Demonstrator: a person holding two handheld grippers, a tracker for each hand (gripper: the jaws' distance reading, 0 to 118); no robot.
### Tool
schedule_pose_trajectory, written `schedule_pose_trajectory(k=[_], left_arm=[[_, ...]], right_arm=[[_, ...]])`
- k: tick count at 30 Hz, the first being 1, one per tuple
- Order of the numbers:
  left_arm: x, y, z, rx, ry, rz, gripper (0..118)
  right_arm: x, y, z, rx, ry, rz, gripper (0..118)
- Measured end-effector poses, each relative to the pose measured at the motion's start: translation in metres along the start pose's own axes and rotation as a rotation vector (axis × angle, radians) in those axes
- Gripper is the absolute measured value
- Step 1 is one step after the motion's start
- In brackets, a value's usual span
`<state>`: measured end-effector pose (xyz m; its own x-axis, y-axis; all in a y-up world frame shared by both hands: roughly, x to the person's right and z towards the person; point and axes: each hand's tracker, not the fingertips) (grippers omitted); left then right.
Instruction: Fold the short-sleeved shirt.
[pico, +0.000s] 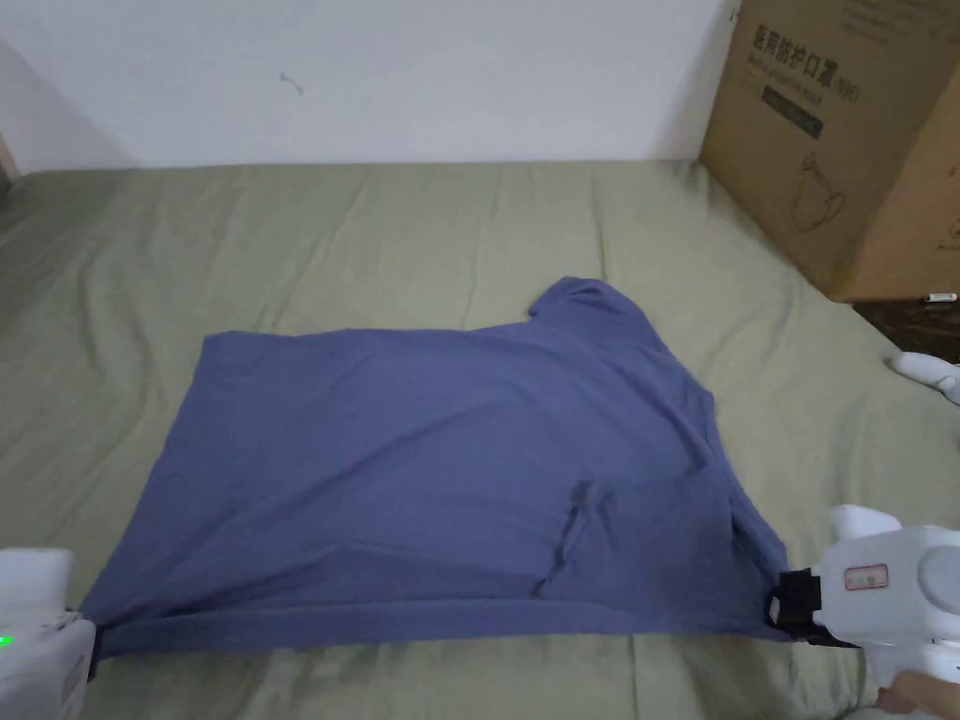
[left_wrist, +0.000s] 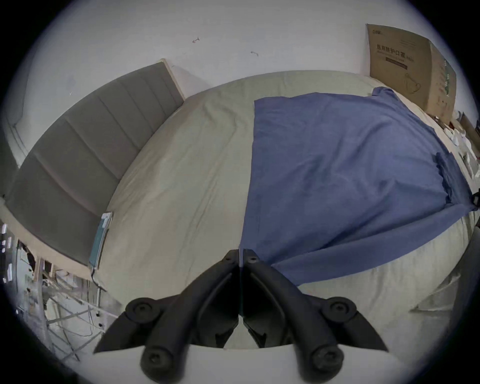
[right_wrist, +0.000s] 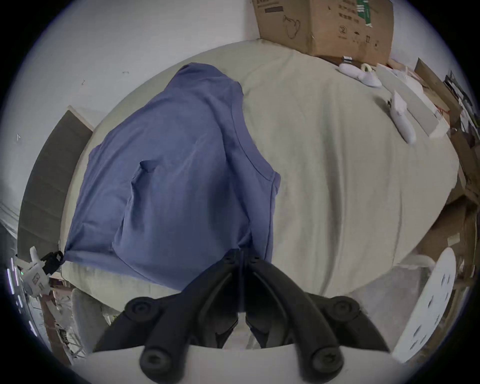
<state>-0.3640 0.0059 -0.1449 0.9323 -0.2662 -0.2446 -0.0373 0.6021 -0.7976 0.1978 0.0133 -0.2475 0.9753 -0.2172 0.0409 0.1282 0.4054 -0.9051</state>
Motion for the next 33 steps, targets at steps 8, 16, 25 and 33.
schedule_pose_trajectory(k=[8,16,25,33], left_arm=[[0.0,-0.015,0.017,0.017,-0.004,0.037,0],[-0.01,-0.018,0.025,0.005,-0.025,0.052,102],[-0.014,-0.039,0.061,0.034,-0.088,0.119,0],[-0.016,-0.041,0.052,-0.002,-0.092,0.134,39]], right_arm=[[0.007,-0.01,0.014,0.042,0.01,-0.025,1],[-0.003,-0.013,0.015,0.085,-0.085,0.07,87],[-0.02,-0.037,0.036,0.119,-0.015,0.159,0],[-0.018,-0.042,0.019,0.074,-0.002,0.137,0]])
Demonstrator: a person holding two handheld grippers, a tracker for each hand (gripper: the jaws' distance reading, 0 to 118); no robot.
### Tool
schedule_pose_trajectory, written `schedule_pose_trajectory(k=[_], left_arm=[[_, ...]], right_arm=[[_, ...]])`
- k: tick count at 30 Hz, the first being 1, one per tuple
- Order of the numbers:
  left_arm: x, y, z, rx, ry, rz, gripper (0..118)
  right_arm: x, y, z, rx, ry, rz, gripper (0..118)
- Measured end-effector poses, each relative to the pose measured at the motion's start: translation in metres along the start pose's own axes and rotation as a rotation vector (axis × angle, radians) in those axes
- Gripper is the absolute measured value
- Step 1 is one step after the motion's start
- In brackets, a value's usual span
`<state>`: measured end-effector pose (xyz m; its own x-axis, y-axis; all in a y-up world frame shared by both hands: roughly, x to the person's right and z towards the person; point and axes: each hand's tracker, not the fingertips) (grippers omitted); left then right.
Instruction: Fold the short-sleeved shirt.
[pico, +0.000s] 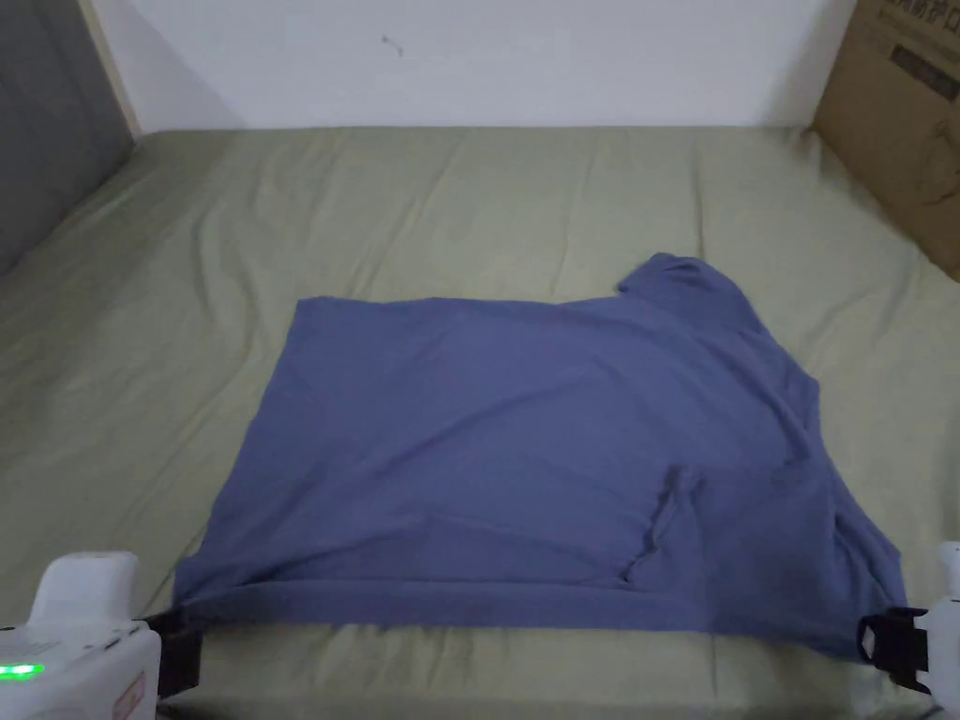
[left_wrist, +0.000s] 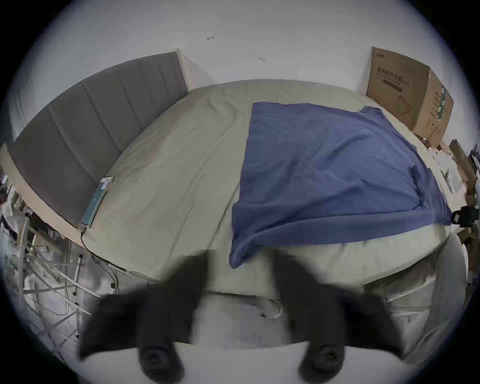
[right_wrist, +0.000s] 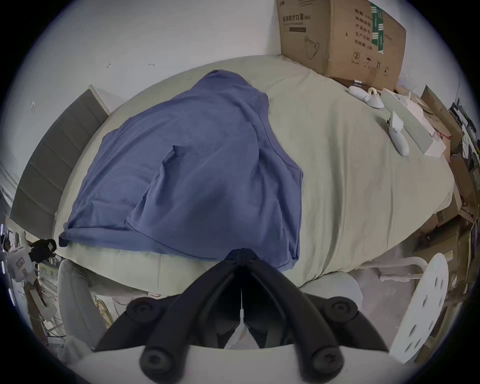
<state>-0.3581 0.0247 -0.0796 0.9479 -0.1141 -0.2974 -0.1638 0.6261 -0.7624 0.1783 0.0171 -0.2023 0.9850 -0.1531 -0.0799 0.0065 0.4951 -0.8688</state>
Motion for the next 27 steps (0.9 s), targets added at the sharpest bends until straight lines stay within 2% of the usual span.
schedule_pose_trajectory(k=[1,2,3,5,6,7,8,9,13,16,17,18,19,20,21,24,25,26,27], left_arm=[[0.002,-0.001,-0.003,-0.014,0.0,0.002,85],[0.0,-0.001,-0.005,-0.026,0.003,0.004,104],[0.001,0.001,-0.008,0.016,-0.033,0.02,110],[0.006,0.004,-0.02,-0.012,-0.025,0.014,108],[0.006,0.006,-0.026,-0.028,-0.023,0.002,105],[0.005,0.007,-0.033,-0.027,-0.031,0.002,82],[0.003,0.01,-0.039,-0.051,-0.048,0.009,45],[0.006,0.009,-0.046,-0.112,-0.058,0.005,0],[0.007,0.007,-0.05,-0.158,-0.089,-0.009,0],[0.001,0.008,-0.045,-0.125,-0.067,0.018,0],[0.002,0.008,-0.043,-0.123,-0.067,0.02,0],[0.002,0.007,-0.042,-0.124,-0.068,0.019,0],[0.002,0.006,-0.04,-0.124,-0.066,0.016,0],[0.002,0.005,-0.04,-0.125,-0.066,0.015,0],[0.006,0.007,-0.038,-0.128,-0.066,0.014,0],[0.005,0.006,-0.037,-0.135,-0.064,0.012,0],[0.009,0.007,-0.035,-0.136,-0.064,0.013,0],[0.008,0.007,-0.035,-0.137,-0.065,0.016,0],[0.008,0.007,-0.035,-0.139,-0.066,0.019,0]], right_arm=[[0.0,0.001,0.0,-0.001,0.003,-0.005,0],[0.001,0.002,0.001,0.0,0.002,-0.006,0],[0.001,0.004,0.0,0.001,0.002,-0.008,0],[0.003,0.005,-0.002,-0.003,0.003,-0.014,0],[0.003,0.005,-0.002,-0.007,0.004,-0.018,0],[0.005,0.005,-0.003,-0.01,0.006,-0.021,0],[0.005,0.004,-0.004,-0.013,0.008,-0.024,0],[0.005,0.004,-0.004,-0.016,0.008,-0.026,0],[0.012,0.002,-0.003,-0.021,0.016,-0.052,0],[0.018,0.003,0.002,0.003,0.042,-0.077,1],[0.021,0.005,0.003,0.01,0.05,-0.084,9],[0.023,0.007,0.004,0.008,0.05,-0.087,25],[0.023,0.01,0.005,0.01,0.04,-0.083,51],[0.024,0.012,0.006,0.02,0.027,-0.068,65],[0.023,0.014,0.006,0.03,0.006,-0.03,70],[0.023,0.021,0.001,0.01,-0.008,0.017,69],[0.025,0.022,-0.004,-0.007,-0.002,0.023,56],[0.026,0.022,-0.01,-0.03,-0.002,0.023,56],[0.028,0.021,-0.016,-0.054,-0.002,0.015,47]])
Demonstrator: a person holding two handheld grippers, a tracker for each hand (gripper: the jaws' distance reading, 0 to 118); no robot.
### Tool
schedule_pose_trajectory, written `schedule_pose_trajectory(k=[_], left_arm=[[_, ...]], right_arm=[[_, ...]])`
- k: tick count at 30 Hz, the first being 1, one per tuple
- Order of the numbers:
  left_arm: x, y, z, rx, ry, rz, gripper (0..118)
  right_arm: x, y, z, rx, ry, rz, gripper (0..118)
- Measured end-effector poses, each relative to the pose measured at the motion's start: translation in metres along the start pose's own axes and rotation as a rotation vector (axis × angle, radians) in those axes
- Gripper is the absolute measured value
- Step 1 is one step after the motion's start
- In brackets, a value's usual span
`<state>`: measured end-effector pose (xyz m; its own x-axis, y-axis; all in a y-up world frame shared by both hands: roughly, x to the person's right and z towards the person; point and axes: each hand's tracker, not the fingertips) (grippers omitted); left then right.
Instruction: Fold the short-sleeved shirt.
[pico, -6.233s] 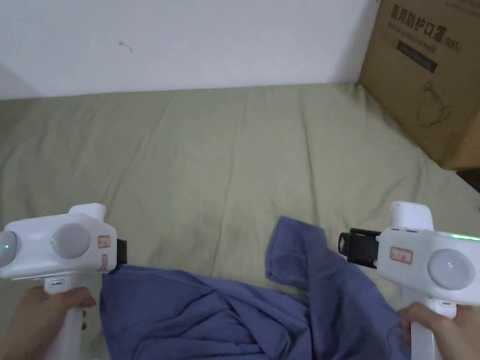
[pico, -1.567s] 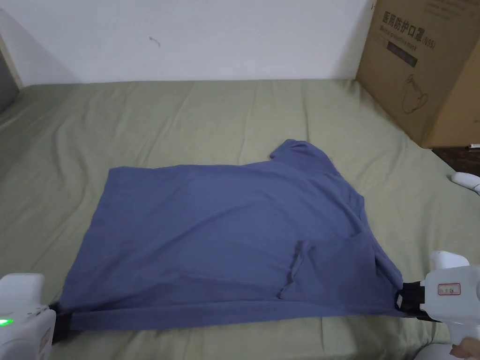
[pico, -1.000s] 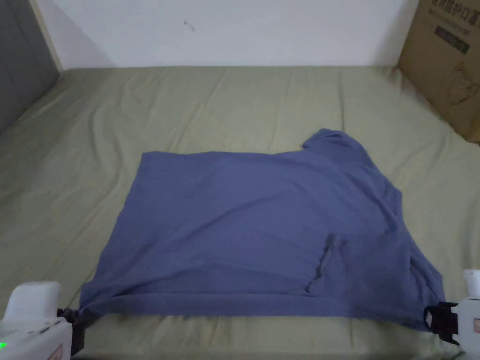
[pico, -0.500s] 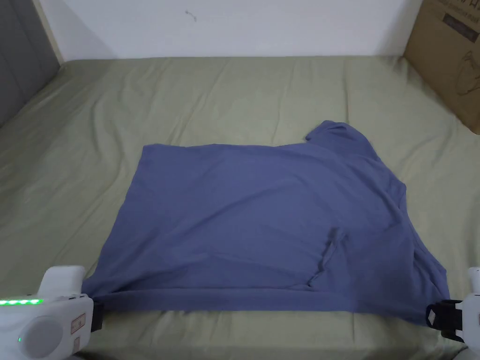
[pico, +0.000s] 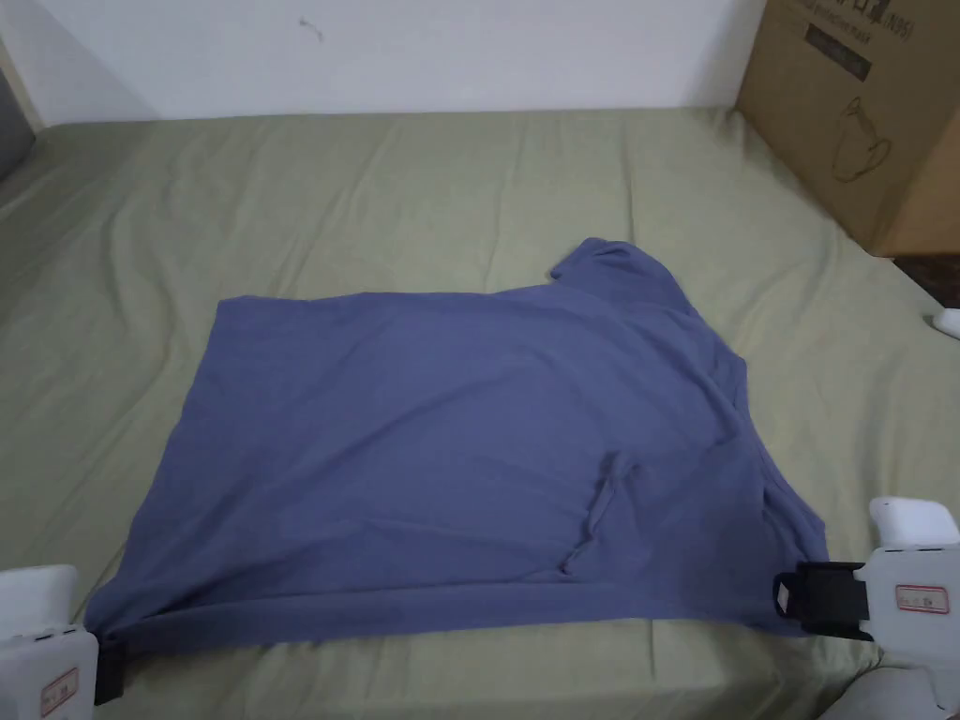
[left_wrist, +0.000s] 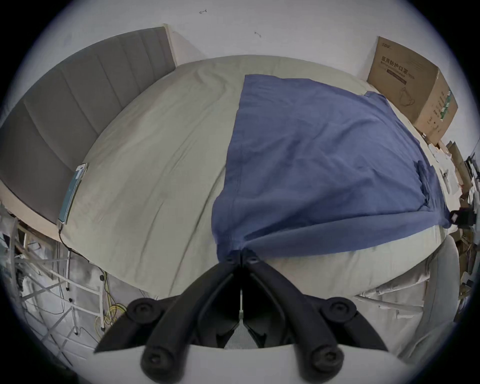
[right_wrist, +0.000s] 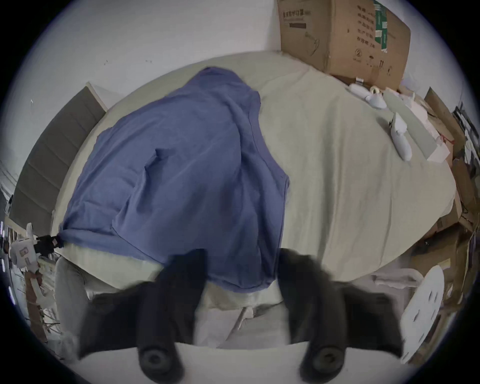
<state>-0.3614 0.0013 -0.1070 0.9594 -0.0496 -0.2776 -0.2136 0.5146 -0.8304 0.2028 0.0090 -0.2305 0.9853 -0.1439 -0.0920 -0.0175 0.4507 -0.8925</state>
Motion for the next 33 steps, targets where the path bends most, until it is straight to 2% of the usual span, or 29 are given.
schedule_pose_trajectory(k=[1,2,4,9,16,21,26,27,28,29,30,31,33], left_arm=[[-0.001,0.0,0.0,-0.001,0.001,0.003,0],[-0.001,0.002,0.0,-0.003,0.002,0.005,0],[0.0,0.001,0.002,-0.007,0.006,0.002,0],[0.002,0.004,0.009,-0.006,0.01,-0.005,0],[-0.005,0.04,0.025,0.054,-0.005,0.031,0],[-0.005,0.095,0.01,0.087,0.017,0.005,0],[0.01,0.145,-0.035,0.069,0.045,-0.059,0],[0.011,0.15,-0.043,0.063,0.047,-0.061,4],[0.011,0.155,-0.051,0.046,0.051,-0.066,21],[0.012,0.157,-0.056,0.048,0.053,-0.061,21],[0.013,0.159,-0.06,0.05,0.073,-0.054,28],[0.013,0.16,-0.061,0.044,0.084,-0.058,42],[0.006,0.157,-0.058,0.045,0.078,-0.053,93]], right_arm=[[0.001,-0.002,-0.006,-0.039,0.0,-0.002,22],[0.002,-0.006,-0.01,-0.074,-0.044,-0.006,0],[0.0,-0.011,-0.009,-0.057,-0.022,-0.002,0],[0.003,-0.004,0.015,0.015,-0.016,-0.063,0],[0.004,0.05,0.037,0.104,0.041,-0.092,0],[-0.003,0.111,0.015,0.13,0.013,-0.06,0],[-0.01,0.154,-0.038,0.068,-0.039,-0.083,0],[-0.01,0.158,-0.047,0.06,-0.045,-0.09,0],[-0.01,0.161,-0.056,0.046,-0.06,-0.108,0],[-0.01,0.163,-0.062,0.049,-0.057,-0.103,0],[-0.012,0.164,-0.065,0.043,-0.068,-0.093,1],[-0.014,0.165,-0.068,0.023,-0.114,-0.058,5],[-0.018,0.16,-0.063,0.046,-0.156,-0.026,34]])
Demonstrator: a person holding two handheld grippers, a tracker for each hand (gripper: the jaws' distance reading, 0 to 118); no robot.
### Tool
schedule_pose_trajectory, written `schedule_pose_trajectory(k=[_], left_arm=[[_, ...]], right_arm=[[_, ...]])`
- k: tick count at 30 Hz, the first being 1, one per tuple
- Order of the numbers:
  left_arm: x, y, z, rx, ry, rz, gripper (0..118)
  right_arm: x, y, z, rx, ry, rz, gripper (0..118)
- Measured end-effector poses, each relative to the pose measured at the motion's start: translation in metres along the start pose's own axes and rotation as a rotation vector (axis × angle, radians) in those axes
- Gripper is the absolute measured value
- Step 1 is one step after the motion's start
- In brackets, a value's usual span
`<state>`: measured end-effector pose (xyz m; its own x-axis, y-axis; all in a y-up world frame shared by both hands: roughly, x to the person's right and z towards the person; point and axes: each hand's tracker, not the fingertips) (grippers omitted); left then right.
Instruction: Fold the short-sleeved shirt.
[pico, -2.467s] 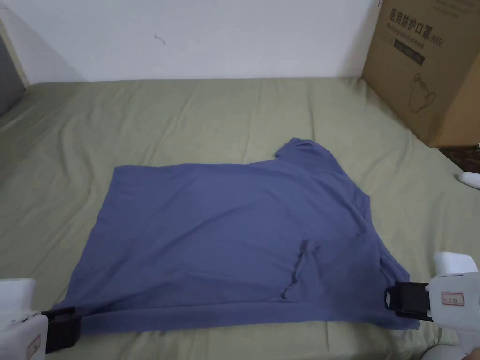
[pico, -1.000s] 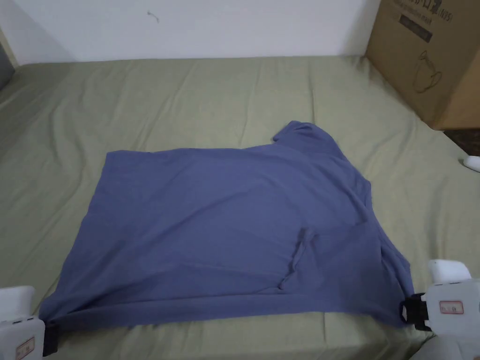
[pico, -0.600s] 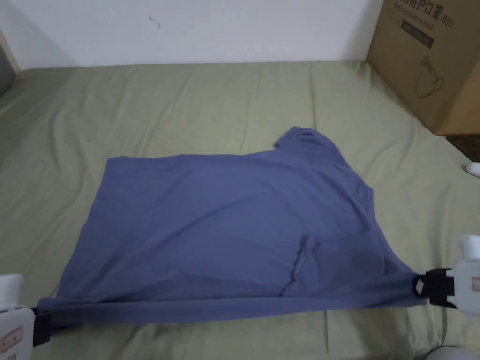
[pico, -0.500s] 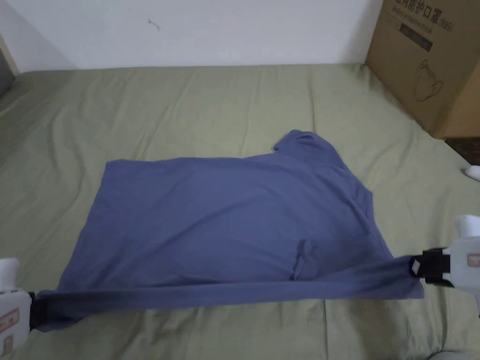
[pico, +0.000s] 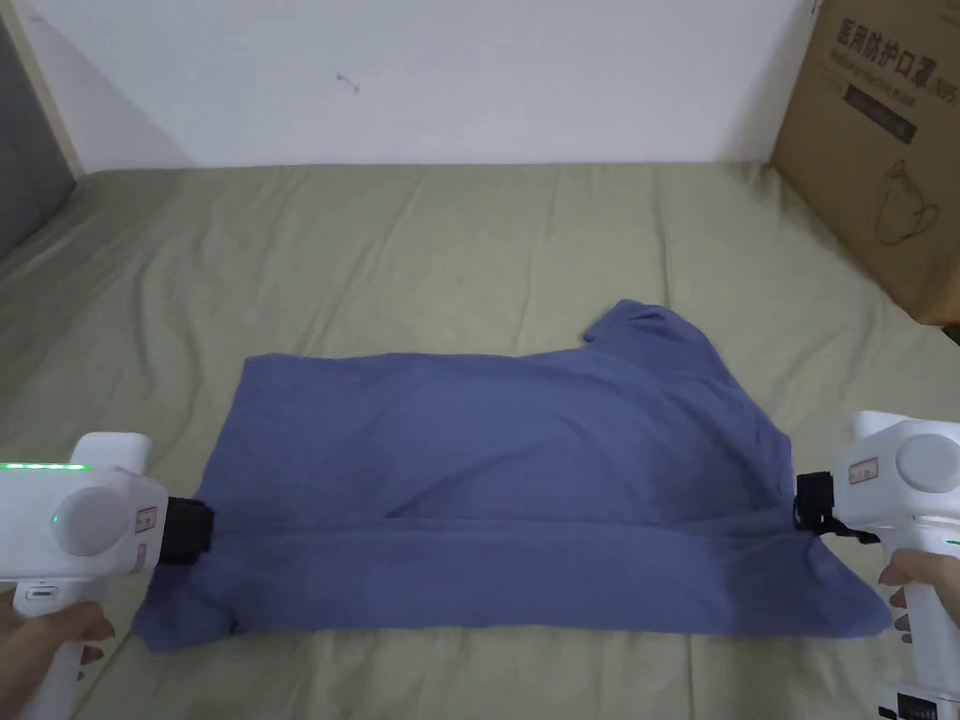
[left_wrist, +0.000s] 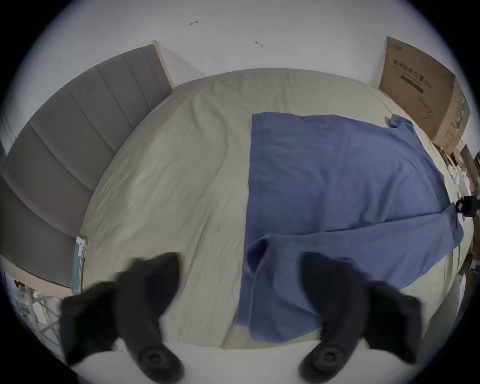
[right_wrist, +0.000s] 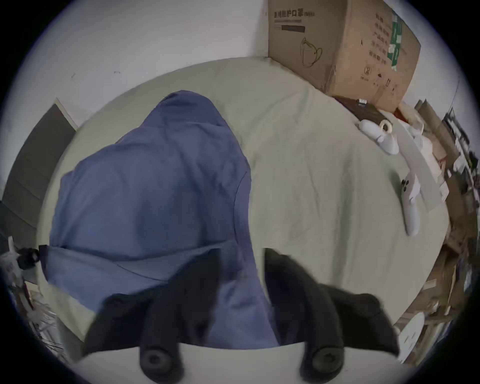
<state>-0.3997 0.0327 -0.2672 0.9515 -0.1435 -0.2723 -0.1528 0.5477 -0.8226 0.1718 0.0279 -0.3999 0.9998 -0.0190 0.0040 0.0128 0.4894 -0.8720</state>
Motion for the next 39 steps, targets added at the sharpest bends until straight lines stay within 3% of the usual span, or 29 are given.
schedule_pose_trajectory(k=[1,2,5,6,7,9,15,16,18,19,20,23,24,25,27,28,29,31,32,34,37,39], left_arm=[[-0.003,-0.004,0.005,0.007,-0.01,0.021,108],[-0.007,-0.008,0.01,0.023,-0.018,0.034,107],[-0.018,-0.024,0.027,0.034,-0.047,0.077,106],[-0.021,-0.031,0.033,0.039,-0.075,0.101,100],[-0.024,-0.041,0.04,0.057,-0.114,0.128,71],[-0.025,-0.058,0.045,0.034,-0.148,0.156,0],[-0.013,-0.098,0.042,0.004,-0.138,0.154,0],[-0.012,-0.099,0.039,0.003,-0.137,0.155,12],[-0.014,-0.095,0.032,0.028,-0.14,0.17,63],[-0.016,-0.09,0.03,0.027,-0.13,0.175,81],[-0.015,-0.087,0.027,0.026,-0.137,0.187,85],[-0.011,-0.077,0.003,0.022,-0.136,0.199,80],[-0.009,-0.077,-0.007,-0.015,-0.133,0.19,65],[-0.012,-0.077,-0.024,-0.054,-0.157,0.19,59],[-0.004,-0.084,-0.032,-0.097,-0.097,0.198,58],[0.001,-0.083,-0.022,-0.036,-0.126,0.174,55],[-0.003,-0.08,-0.019,-0.03,-0.109,0.135,44],[-0.006,-0.074,-0.014,-0.002,-0.128,0.154,2],[-0.01,-0.07,-0.015,-0.031,-0.155,0.199,2],[-0.015,-0.069,-0.012,-0.041,-0.163,0.209,2],[-0.011,-0.069,0.0,-0.032,-0.156,0.181,2],[-0.008,-0.066,0.005,-0.026,-0.149,0.146,2]], right_arm=[[0.0,-0.003,0.005,0.01,0.016,0.002,57],[0.002,-0.005,0.01,0.018,0.029,0.004,65],[0.004,-0.015,0.034,0.046,0.08,0.0,65],[0.004,-0.021,0.042,0.065,0.1,-0.003,63],[0.004,-0.028,0.051,0.095,0.133,-0.002,49],[0.001,-0.043,0.06,0.098,0.136,0.004,0],[-0.013,-0.086,0.049,0.036,0.185,0.011,0],[-0.014,-0.091,0.045,0.033,0.183,0.014,0],[-0.015,-0.098,0.041,0.011,0.181,0.009,0],[-0.014,-0.101,0.04,0.005,0.188,0.001,0],[-0.013,-0.104,0.039,0.001,0.197,-0.01,0],[-0.011,-0.11,0.042,-0.009,0.204,-0.03,0],[-0.011,-0.112,0.042,-0.011,0.201,-0.034,0],[-0.01,-0.116,0.041,-0.015,0.199,-0.042,0],[-0.006,-0.121,0.043,-0.02,0.211,-0.071,0],[-0.004,-0.125,0.043,-0.022,0.218,-0.098,0],[-0.002,-0.128,0.043,-0.023,0.218,-0.117,0],[0.0,-0.129,0.045,-0.017,0.21,-0.12,0],[0.001,-0.128,0.046,-0.007,0.204,-0.114,9],[0.005,-0.121,0.046,-0.001,0.205,-0.095,39],[0.014,-0.106,0.043,0.012,0.199,-0.113,56],[0.02,-0.094,0.035,0.012,0.174,-0.129,61]])
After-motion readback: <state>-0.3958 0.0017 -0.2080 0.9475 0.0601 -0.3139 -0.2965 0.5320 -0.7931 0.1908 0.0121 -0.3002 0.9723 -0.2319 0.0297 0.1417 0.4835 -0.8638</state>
